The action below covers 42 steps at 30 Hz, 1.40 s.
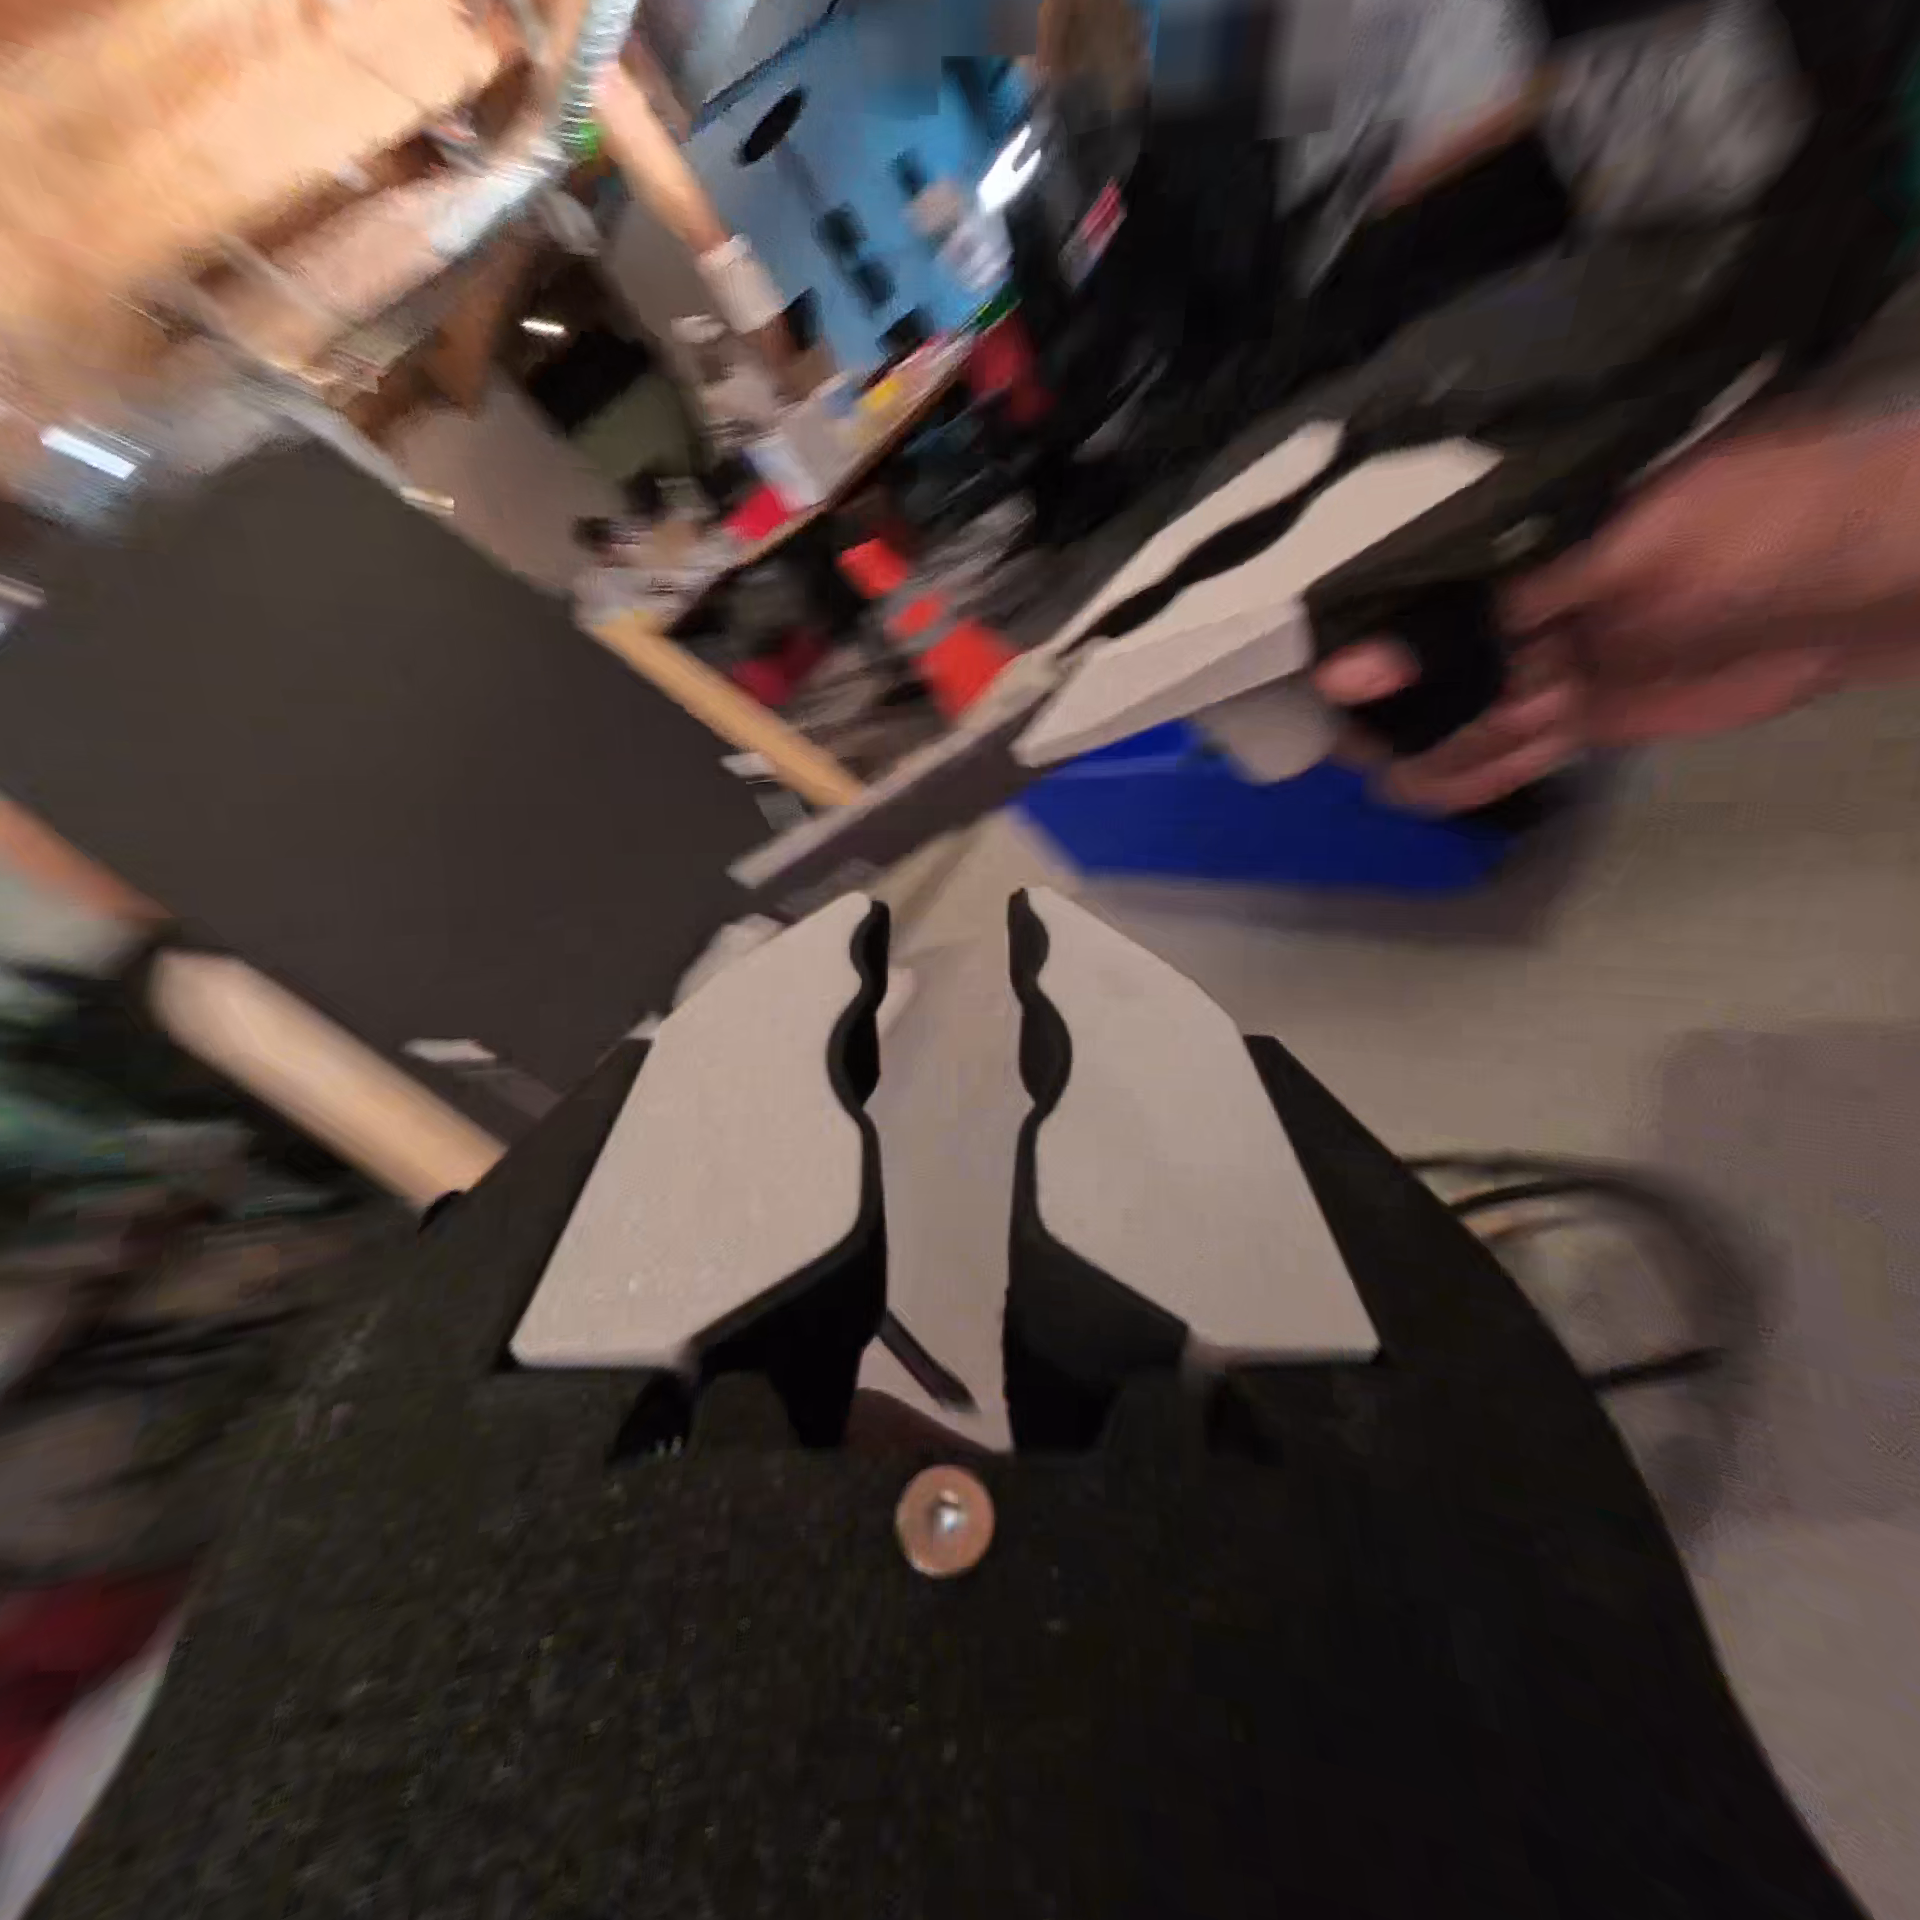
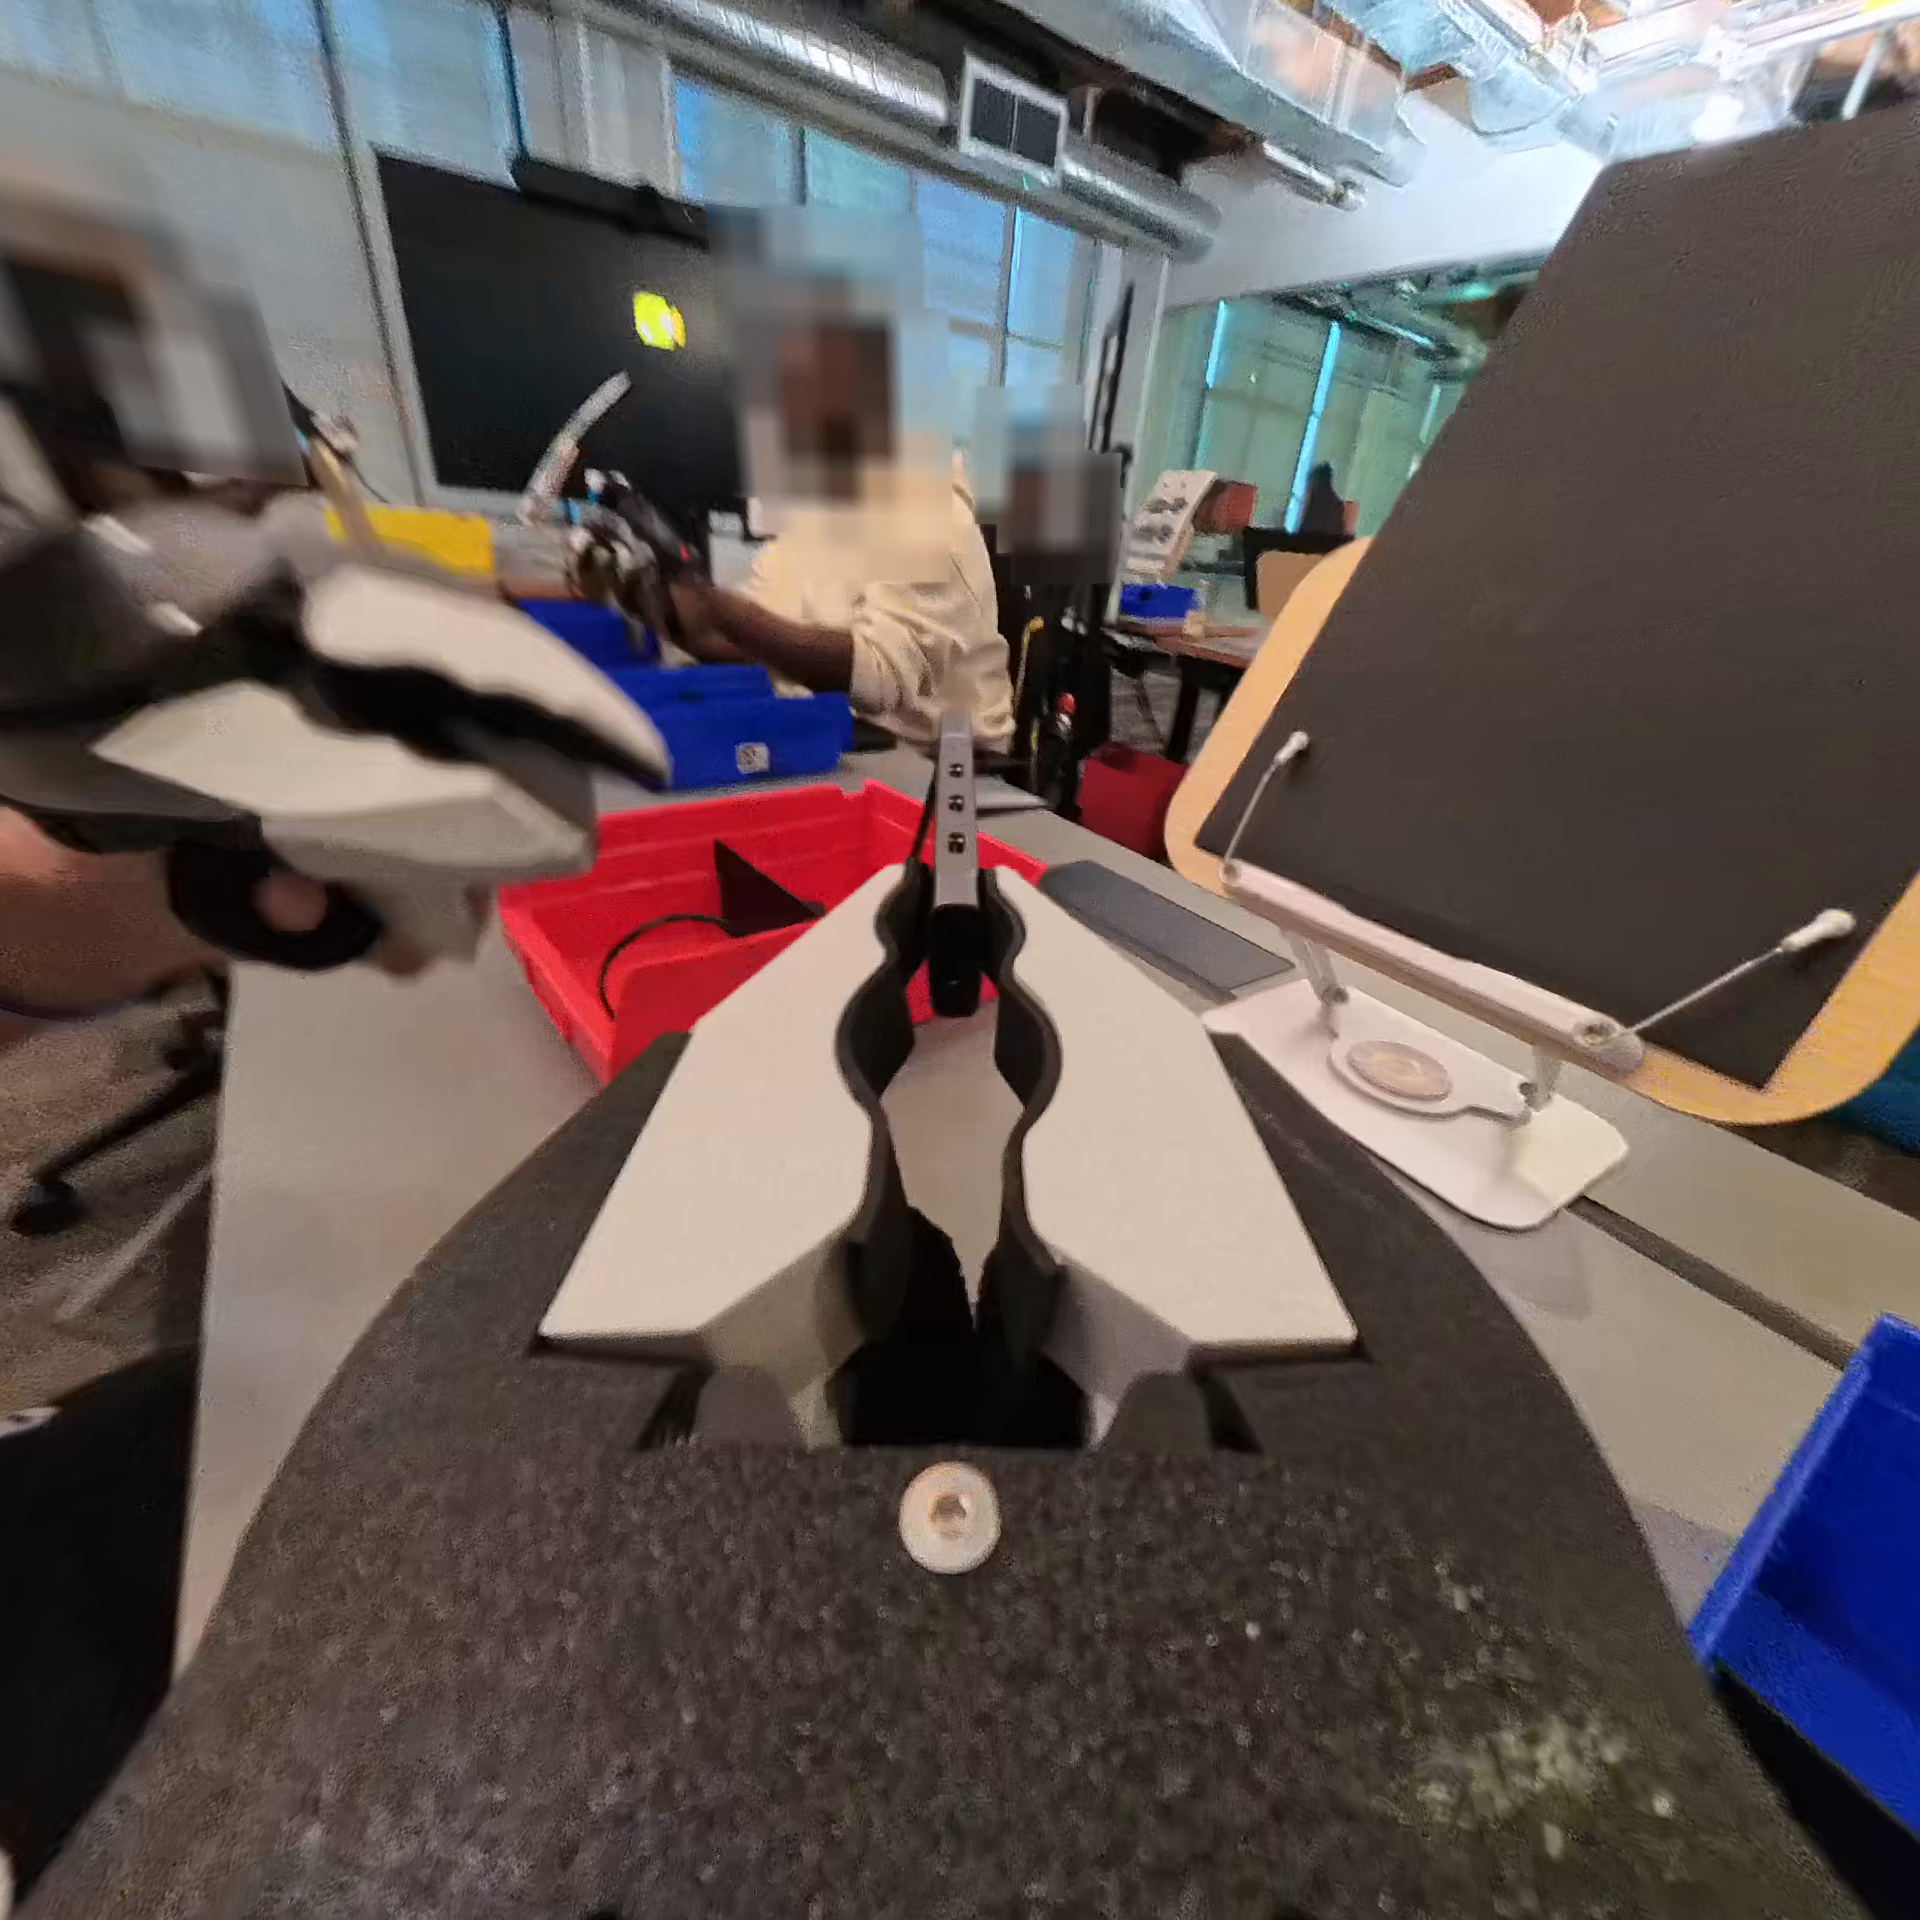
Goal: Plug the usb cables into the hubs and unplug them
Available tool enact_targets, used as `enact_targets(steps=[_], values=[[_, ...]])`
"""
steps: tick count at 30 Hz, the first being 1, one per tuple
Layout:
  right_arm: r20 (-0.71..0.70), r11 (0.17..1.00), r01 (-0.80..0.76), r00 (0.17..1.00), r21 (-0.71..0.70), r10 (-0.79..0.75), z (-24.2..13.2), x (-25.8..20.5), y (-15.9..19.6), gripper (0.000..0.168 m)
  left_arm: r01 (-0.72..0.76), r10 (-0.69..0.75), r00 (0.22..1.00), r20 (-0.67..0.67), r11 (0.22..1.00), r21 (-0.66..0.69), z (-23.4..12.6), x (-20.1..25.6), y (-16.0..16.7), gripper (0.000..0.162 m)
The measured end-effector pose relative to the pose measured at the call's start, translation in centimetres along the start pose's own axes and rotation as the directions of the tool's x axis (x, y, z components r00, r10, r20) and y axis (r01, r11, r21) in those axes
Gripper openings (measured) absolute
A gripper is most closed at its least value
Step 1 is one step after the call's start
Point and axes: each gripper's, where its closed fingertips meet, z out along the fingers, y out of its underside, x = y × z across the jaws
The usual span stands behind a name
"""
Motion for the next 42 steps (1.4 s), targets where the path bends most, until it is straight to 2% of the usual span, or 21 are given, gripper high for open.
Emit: enact_targets(steps=[2,5,7,10,13,17,27,28,31,34,36,37,39,42], values=[[0.068,0.995,-0.034,0.997,0.091,0.028,-1.5,-0.1,-1.9,0.007,0.297,-0.282,0.931,-0.232,0.955,0.029,0.4,2.5,0.3,0.026],[0.19,0.949,-0.147,0.977,0.279,0.095,-3.7,-0.9,-5.9,0.007,0.56,-0.485,0.774,-0.406,0.825,0.082,1.3,3.0,-0.7,0.029],[0.251,0.918,-0.2,0.961,0.343,0.115,-4.5,-1.6,-7.3,0.006,0.665,-0.53,0.671,-0.518,0.74,0.104,1.8,3.1,-2.4,0.032],[0.335,0.905,-0.259,0.932,0.337,0.142,-4.3,-3.0,-7.1,0.007,0.722,-0.494,0.619,-0.611,0.663,0.195,1.9,2.3,-5.7,0.032],[0.381,0.909,-0.288,0.91,0.301,0.163,-3.7,-4.1,-5.8,0.007,0.68,-0.419,0.653,-0.632,0.692,0.244,2.3,2.6,-7.4,0.032],[0.416,0.915,-0.305,0.892,0.263,0.178,-3.5,-4.5,-4.6,0.007,0.577,-0.334,0.719,-0.61,0.776,0.255,2.9,2.8,-6.6,0.017],[0.508,0.955,-0.297,0.826,0.022,0.245,-3.3,-5.0,-0.1,0.007,0.455,-0.144,0.699,-0.701,0.845,0.28,3.0,4.6,-3.4,0.01],[0.486,0.954,-0.298,0.837,0.019,0.252,-3.1,-4.5,0.3,0.009,0.433,-0.123,0.718,-0.685,0.85,0.301,3.3,4.6,-3.1,0.01],[0.316,0.966,-0.256,0.914,-0.031,0.253,-1.9,-1.6,2.2,0.02,0.3,-0.048,0.85,-0.525,0.863,0.407,5.2,3.6,-1.4,0.01],[0.045,0.971,-0.192,0.979,-0.144,0.2,-1.5,2.1,5.3,0.023,0.145,-0.022,0.965,-0.261,0.875,0.462,7.9,1.3,1.8,0.009],[-0.047,0.948,-0.162,0.987,-0.272,0.155,-1.8,2.5,8.0,0.025,0.085,-0.036,0.993,-0.111,0.875,0.476,8.9,-0.4,4.5,0.009],[-0.062,0.929,-0.147,0.989,-0.339,0.134,-1.9,2.0,9.5,0.026,0.087,-0.055,0.995,-0.081,0.874,0.477,9.3,-0.9,5.9,0.009],[-0.104,0.865,-0.123,0.991,-0.487,0.082,-2.2,0.9,13.4,0.028,0.14,-0.105,0.989,-0.103,0.882,0.449,9.9,-1.0,8.2,0.009],[-0.029,0.797,-0.115,0.992,-0.593,0.122,-1.4,-3.4,17.7,0.046,0.141,-0.092,0.986,-0.142,0.909,0.393,10.4,-0.1,10.7,0.009]])
